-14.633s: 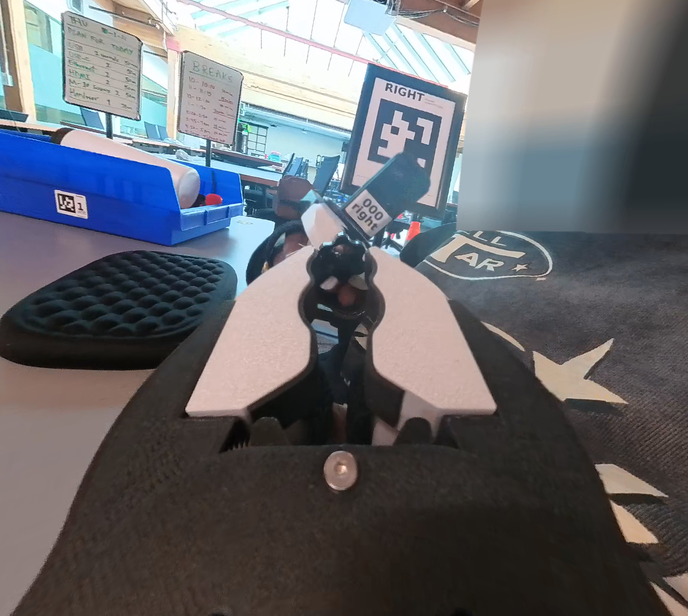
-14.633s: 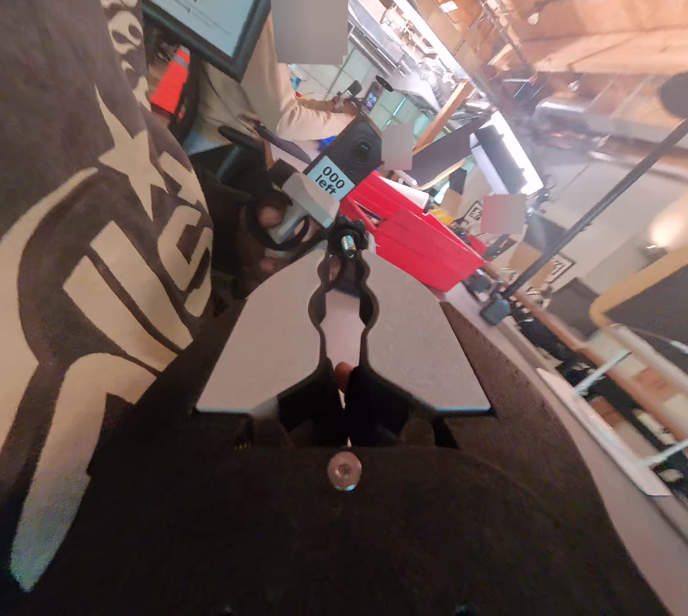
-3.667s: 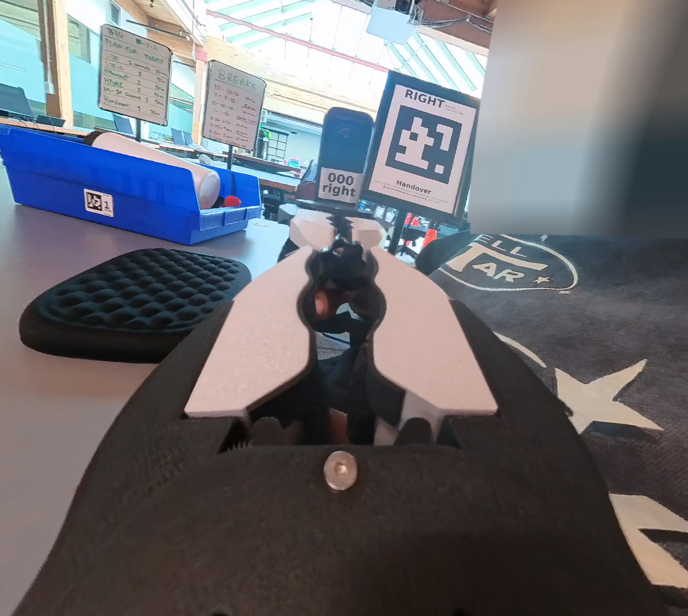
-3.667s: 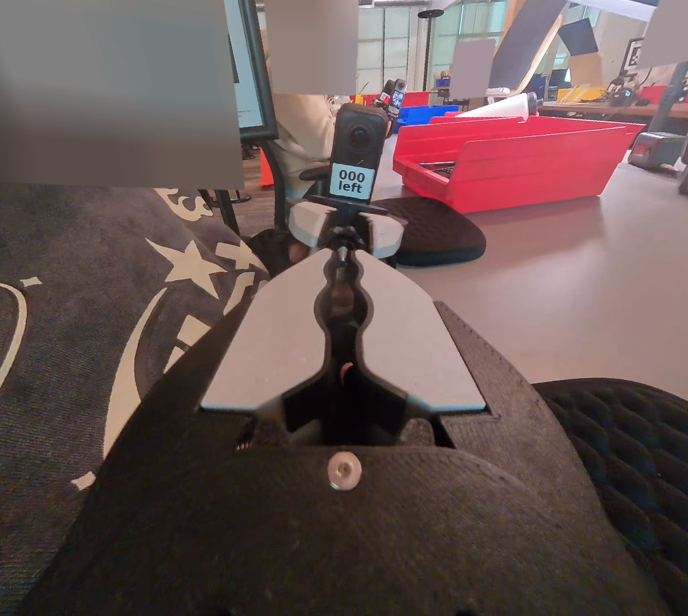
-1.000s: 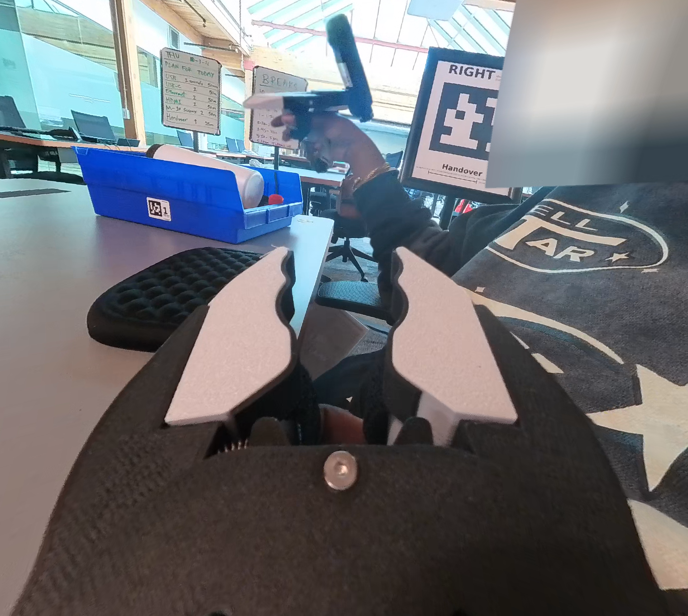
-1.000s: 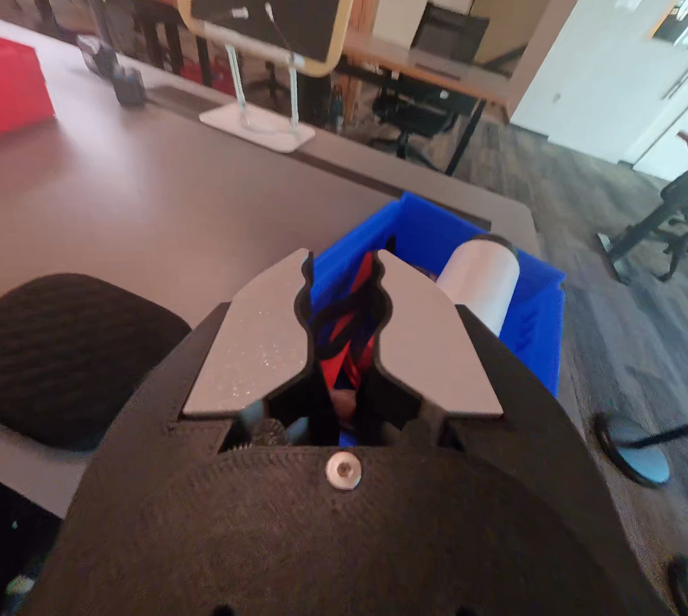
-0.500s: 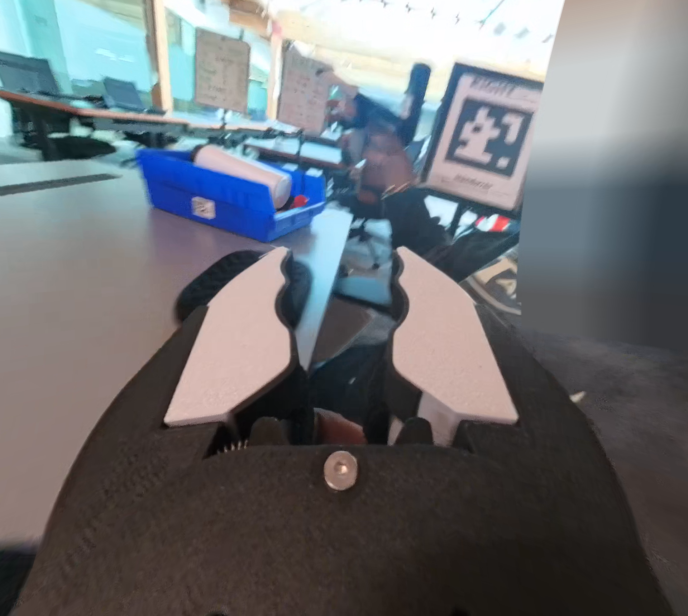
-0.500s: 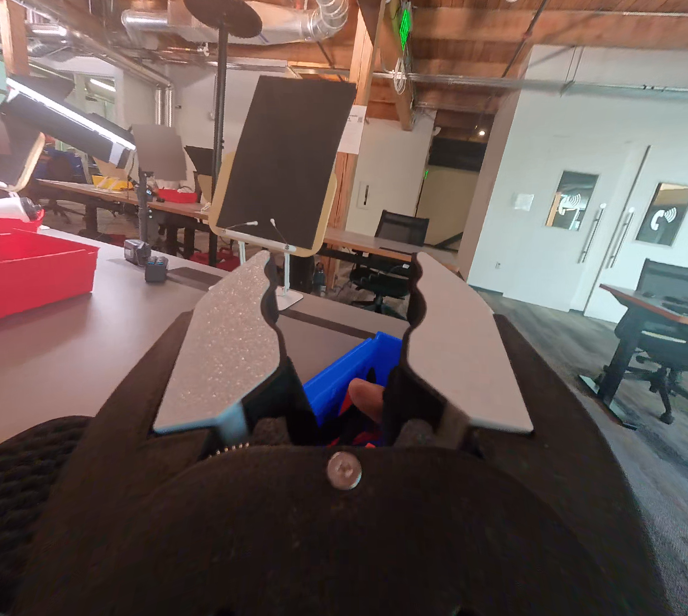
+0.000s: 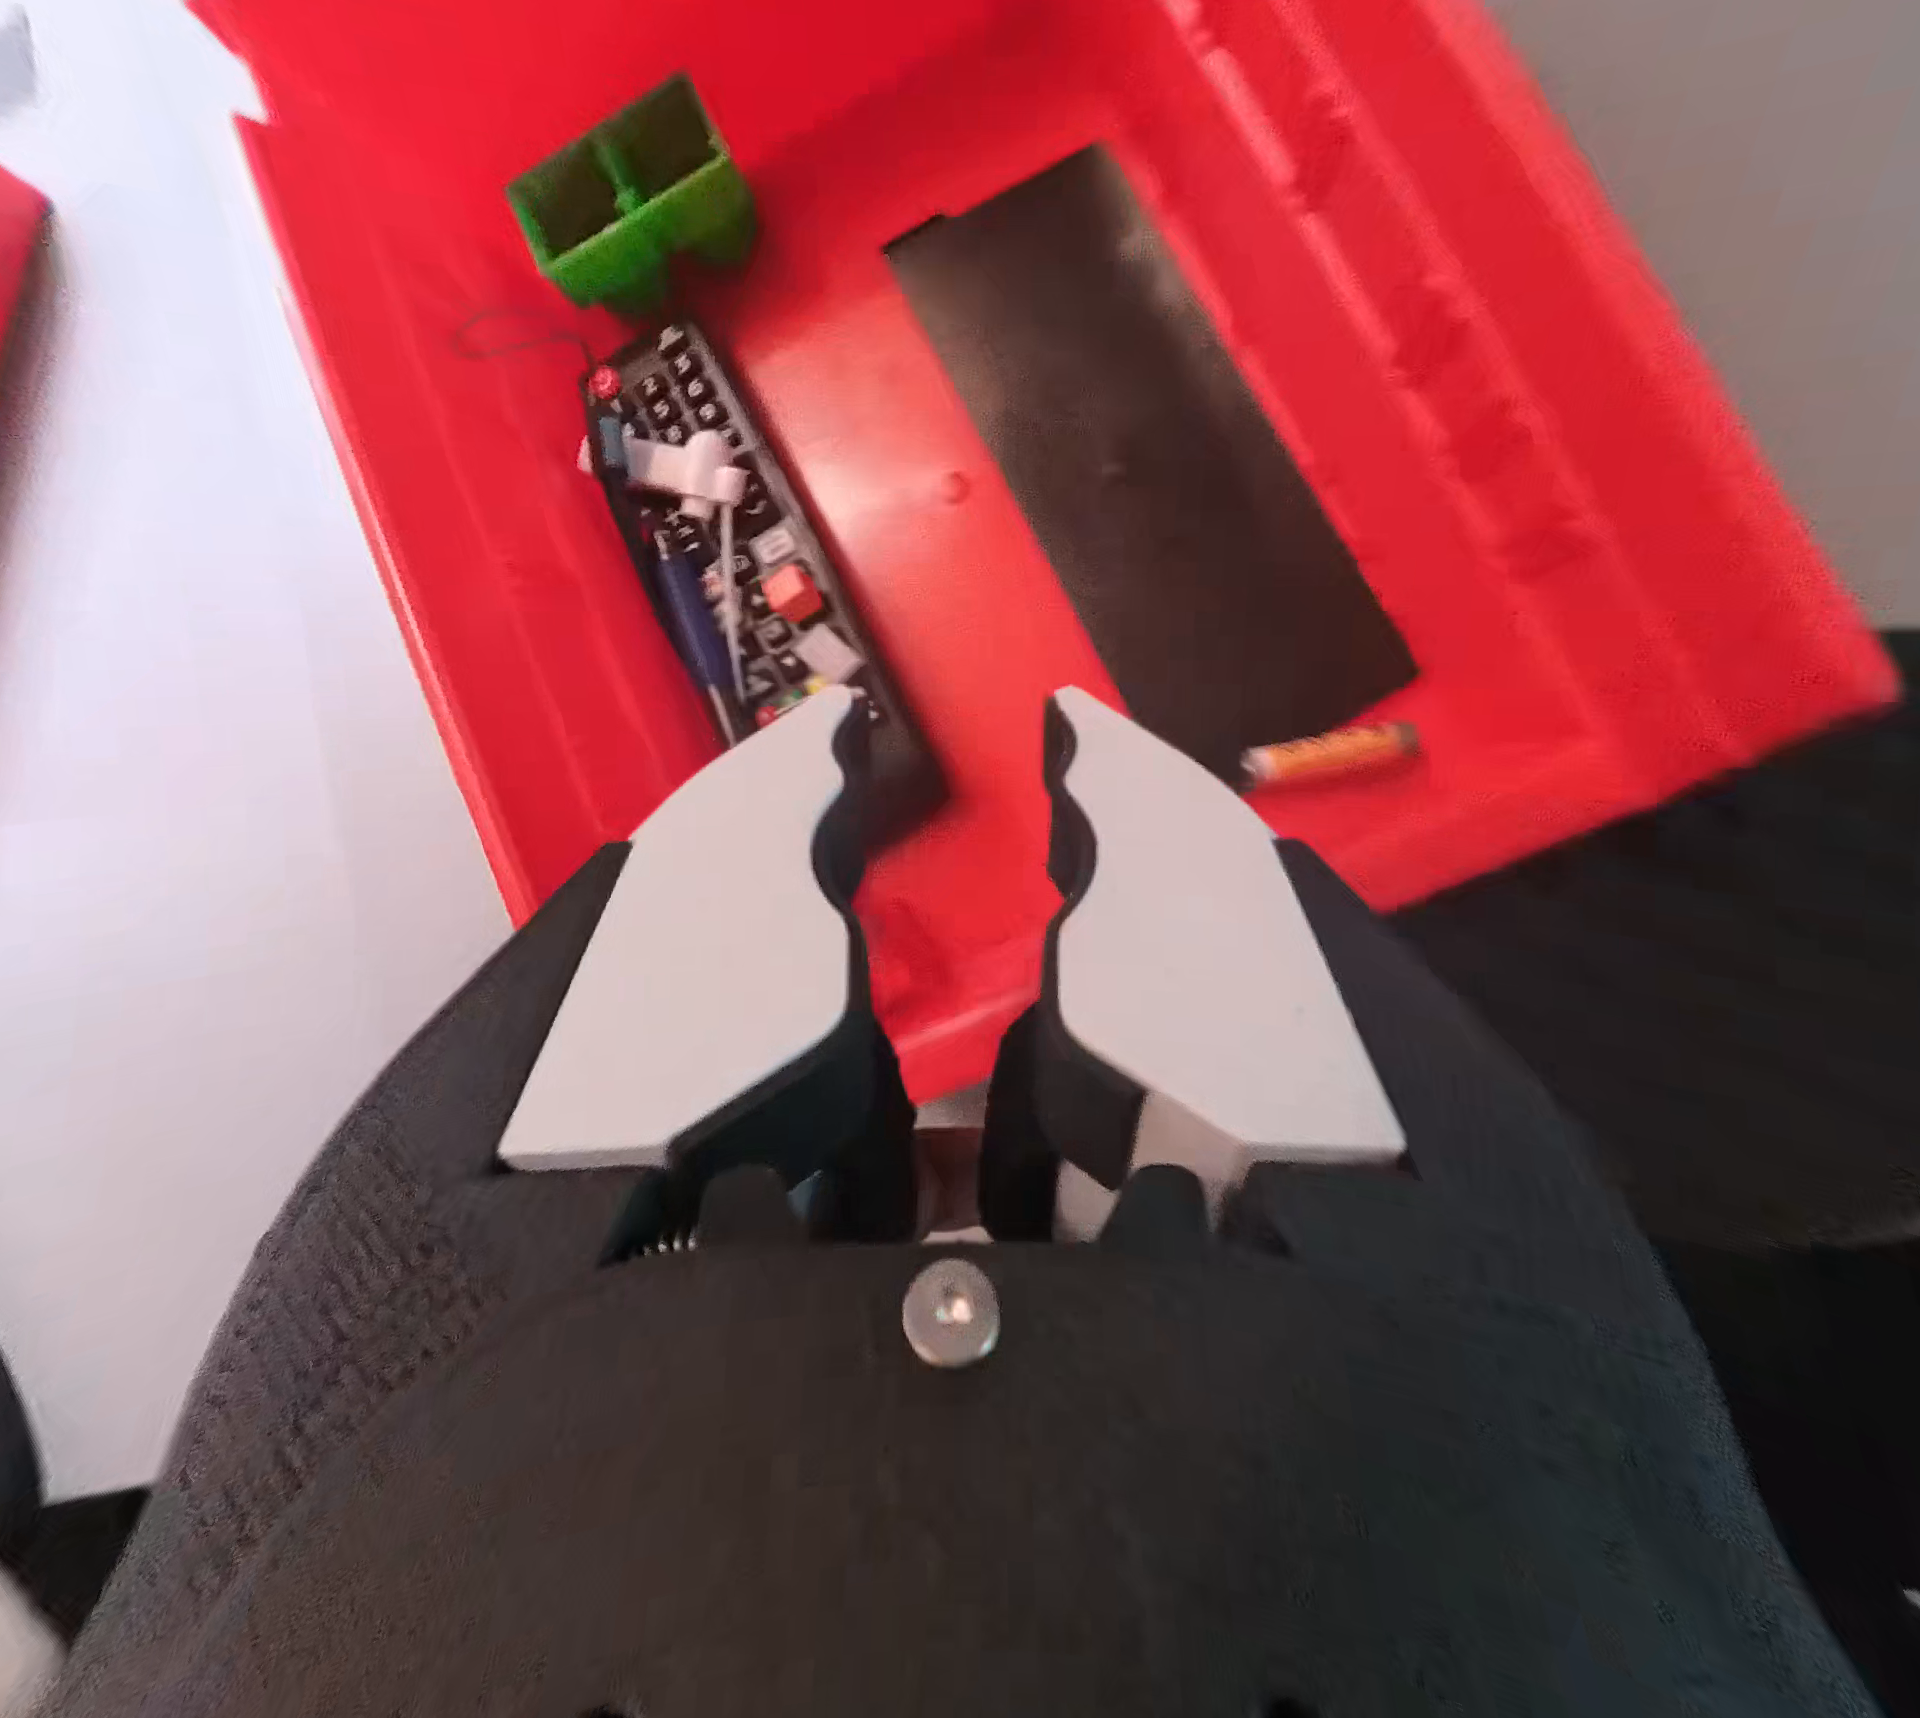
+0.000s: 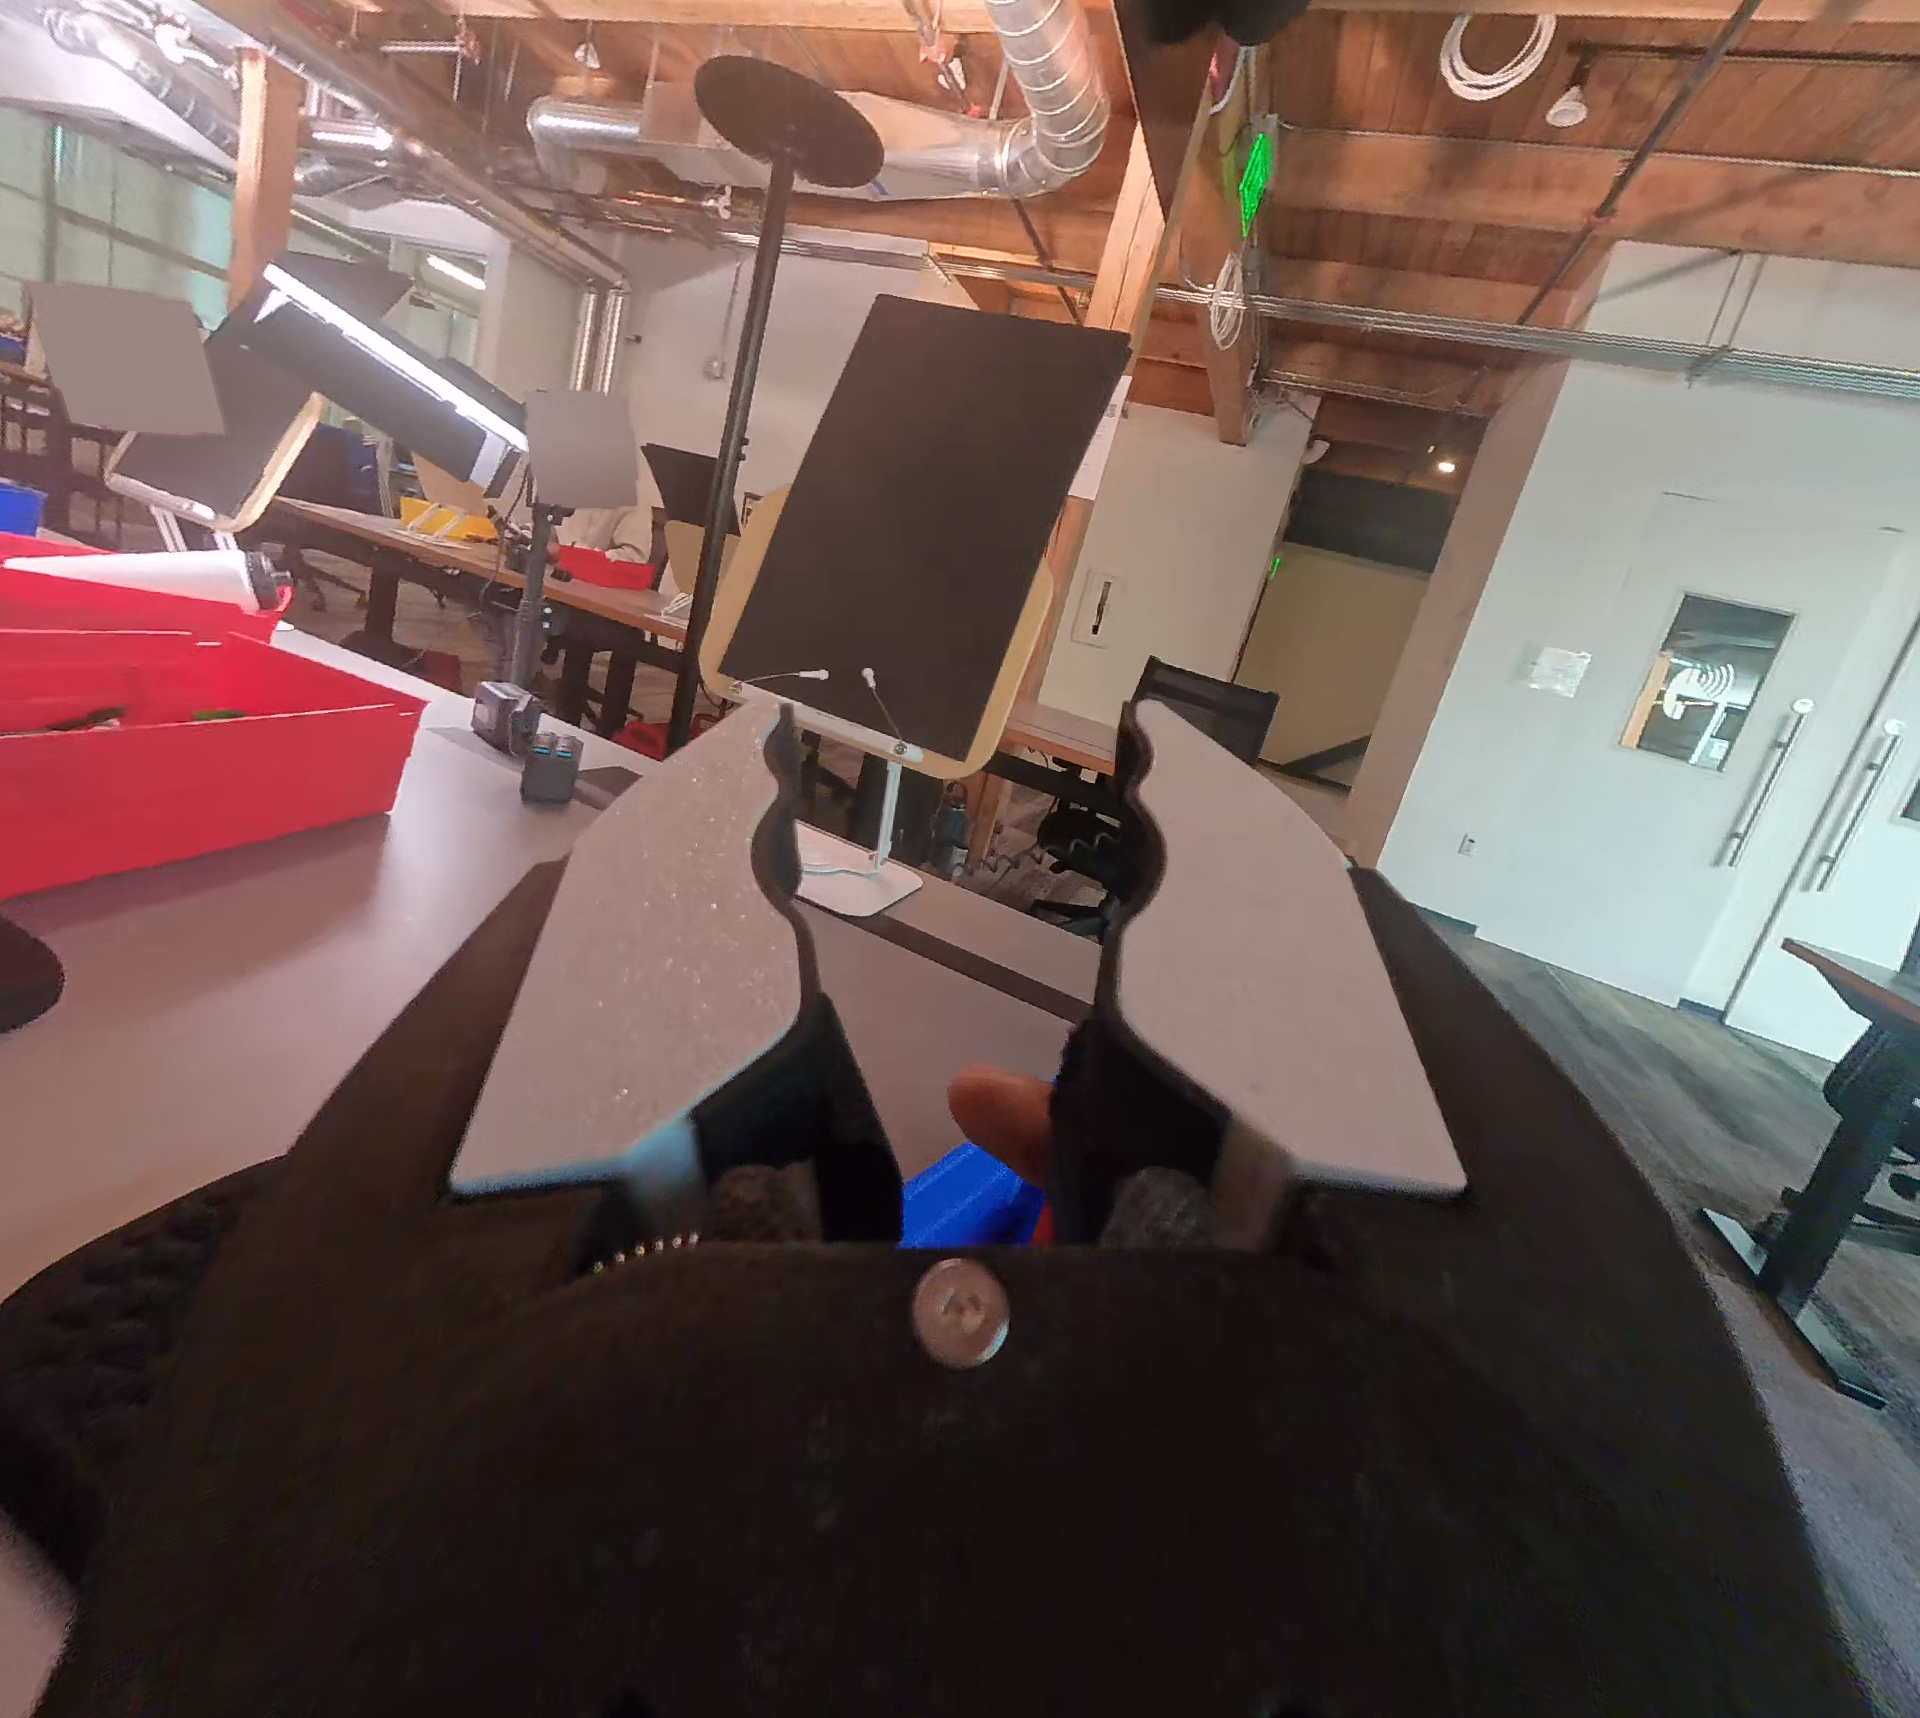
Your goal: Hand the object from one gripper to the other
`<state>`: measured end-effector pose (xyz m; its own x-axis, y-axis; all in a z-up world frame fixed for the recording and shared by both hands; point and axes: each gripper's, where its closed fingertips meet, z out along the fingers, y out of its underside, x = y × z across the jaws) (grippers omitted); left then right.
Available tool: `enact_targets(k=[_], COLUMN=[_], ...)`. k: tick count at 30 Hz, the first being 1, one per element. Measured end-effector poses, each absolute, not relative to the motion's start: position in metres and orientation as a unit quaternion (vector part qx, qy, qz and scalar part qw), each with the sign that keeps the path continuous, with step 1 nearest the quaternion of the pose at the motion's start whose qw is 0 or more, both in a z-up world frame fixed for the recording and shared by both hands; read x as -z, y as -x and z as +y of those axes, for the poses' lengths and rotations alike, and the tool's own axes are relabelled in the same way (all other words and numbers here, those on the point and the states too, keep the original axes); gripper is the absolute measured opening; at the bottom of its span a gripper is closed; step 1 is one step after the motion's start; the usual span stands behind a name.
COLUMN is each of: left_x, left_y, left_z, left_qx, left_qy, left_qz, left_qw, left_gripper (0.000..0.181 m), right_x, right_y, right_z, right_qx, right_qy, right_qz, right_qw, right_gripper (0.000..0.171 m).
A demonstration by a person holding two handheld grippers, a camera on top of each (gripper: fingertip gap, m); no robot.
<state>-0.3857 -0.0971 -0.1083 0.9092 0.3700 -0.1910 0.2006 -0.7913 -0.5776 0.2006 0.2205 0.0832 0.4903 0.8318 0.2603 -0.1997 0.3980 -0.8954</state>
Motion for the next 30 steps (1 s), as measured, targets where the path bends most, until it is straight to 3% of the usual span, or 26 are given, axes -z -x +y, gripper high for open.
enact_targets(k=[12,30], left_x=[0.159,0.172], left_y=[0.442,0.451], left_z=[-0.082,-0.085], left_qx=[-0.113,-0.126], left_qy=[0.962,0.961], left_qz=[-0.223,-0.233], left_qw=[0.113,0.079], left_gripper=[0.023,0.016], right_x=[-0.083,-0.084], right_y=[-0.193,-0.193], right_z=[0.213,0.21], right_qx=[-0.353,-0.346], right_qy=[0.424,0.42], right_qz=[-0.38,-0.386], right_qw=[0.743,0.745], right_gripper=[0.056,0.055])
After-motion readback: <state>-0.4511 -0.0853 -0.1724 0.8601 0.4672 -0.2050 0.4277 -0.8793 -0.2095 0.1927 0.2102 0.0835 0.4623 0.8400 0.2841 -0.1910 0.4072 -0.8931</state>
